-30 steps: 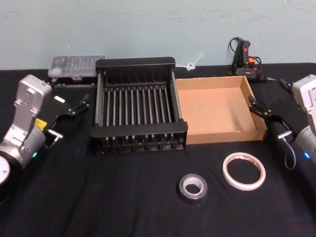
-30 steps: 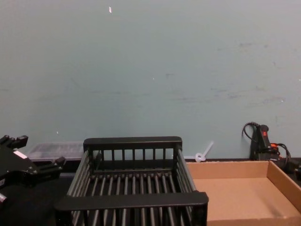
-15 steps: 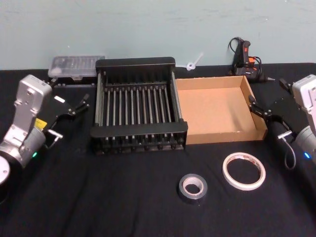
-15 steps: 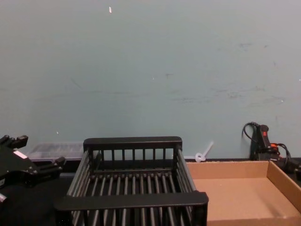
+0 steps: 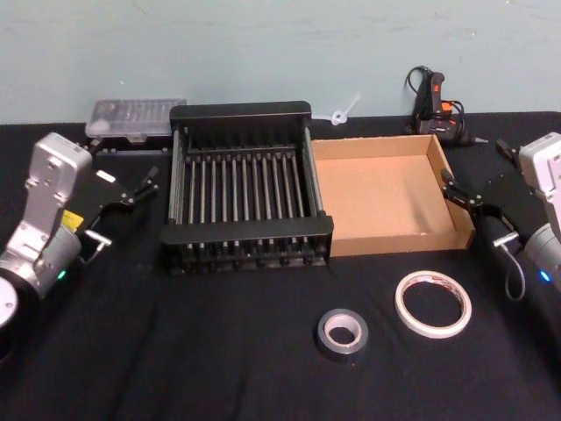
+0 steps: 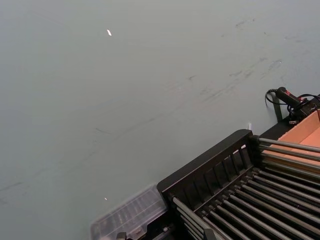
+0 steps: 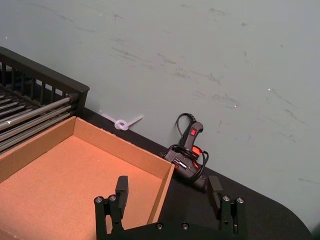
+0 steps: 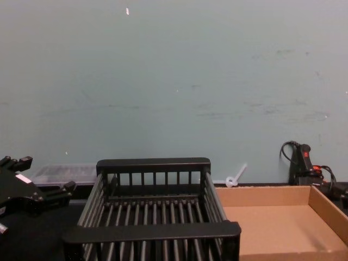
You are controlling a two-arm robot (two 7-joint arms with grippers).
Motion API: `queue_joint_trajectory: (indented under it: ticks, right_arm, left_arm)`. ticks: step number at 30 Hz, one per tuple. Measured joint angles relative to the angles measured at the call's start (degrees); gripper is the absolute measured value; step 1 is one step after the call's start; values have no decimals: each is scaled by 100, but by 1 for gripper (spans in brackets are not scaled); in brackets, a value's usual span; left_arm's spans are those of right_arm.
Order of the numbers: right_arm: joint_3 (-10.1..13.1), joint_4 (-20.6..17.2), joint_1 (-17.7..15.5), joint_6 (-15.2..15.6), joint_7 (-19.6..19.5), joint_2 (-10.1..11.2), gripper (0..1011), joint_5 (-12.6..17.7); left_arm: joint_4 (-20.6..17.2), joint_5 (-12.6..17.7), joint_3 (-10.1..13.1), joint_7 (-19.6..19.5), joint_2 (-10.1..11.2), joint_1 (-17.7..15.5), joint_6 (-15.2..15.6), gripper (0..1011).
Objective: Pick up the white tape and place it into the black box , Pick up the silver tape and place it into the brown box.
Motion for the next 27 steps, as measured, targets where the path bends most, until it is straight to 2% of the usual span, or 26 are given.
queue_joint_trajectory:
  ticks: [10,20,27]
  right_arm:
    - [137,-150,-115,20,149,20,1002,47]
    - [445,-756,-513,728,542,272,1002,438]
    - [687,-1167,-857,992,784,515,1002,636]
  left_arm:
    - [0,0,0,0,0,0,0,1001]
    - [0,0,0,0,0,0,0,1001]
    - [0,0,0,0,0,0,0,1001]
